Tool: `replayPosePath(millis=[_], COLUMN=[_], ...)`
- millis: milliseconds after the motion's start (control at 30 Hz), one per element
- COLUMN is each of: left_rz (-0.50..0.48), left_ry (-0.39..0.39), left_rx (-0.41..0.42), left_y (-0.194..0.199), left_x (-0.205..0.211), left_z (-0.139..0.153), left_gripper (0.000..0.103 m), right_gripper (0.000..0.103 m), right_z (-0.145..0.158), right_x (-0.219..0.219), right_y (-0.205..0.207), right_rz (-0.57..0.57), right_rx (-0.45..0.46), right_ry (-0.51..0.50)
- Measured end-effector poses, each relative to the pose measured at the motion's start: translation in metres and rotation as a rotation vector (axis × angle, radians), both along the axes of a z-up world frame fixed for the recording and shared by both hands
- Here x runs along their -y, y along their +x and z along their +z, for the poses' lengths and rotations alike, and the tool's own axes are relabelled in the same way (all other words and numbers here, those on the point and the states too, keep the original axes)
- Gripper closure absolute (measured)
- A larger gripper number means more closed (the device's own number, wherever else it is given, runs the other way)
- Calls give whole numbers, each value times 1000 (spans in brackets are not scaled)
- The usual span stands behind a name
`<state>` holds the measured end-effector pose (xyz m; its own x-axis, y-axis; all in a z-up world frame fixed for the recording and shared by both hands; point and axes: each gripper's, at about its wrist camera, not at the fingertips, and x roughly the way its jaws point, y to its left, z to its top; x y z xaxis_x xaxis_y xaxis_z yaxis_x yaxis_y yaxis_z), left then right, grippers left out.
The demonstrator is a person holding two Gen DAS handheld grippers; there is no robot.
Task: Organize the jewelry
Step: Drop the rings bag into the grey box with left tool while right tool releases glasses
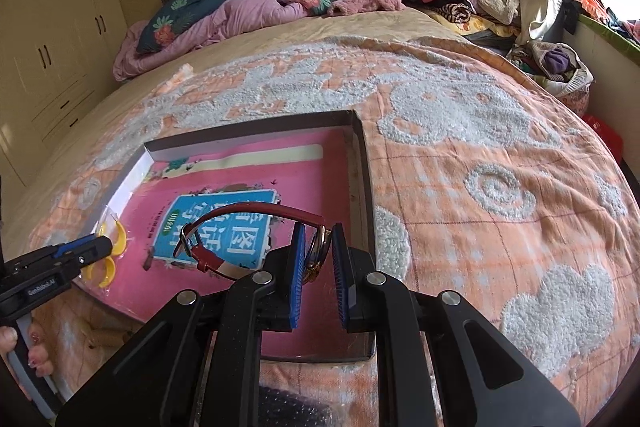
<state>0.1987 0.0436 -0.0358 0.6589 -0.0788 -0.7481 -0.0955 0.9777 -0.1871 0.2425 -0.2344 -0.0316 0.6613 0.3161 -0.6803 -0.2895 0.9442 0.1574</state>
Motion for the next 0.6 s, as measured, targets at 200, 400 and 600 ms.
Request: replayPosePath(millis=[200,400,600], left_rz=[14,23,28], left_ry=[-12,-15,-18], left_rx=[1,8,14], left_y=[1,0,-2], left_x=[-5,-7,-9], left_z=[-1,2,6], left_gripper=[81,81,81], right_gripper=[89,83,61], right_z=[-11,-12,-4], right_x=[3,7,14], right_y=[2,-4,-17], right_rz=[-17,-12,-12], right_rx=[-37,-31,-6], right_ry=[10,35,63])
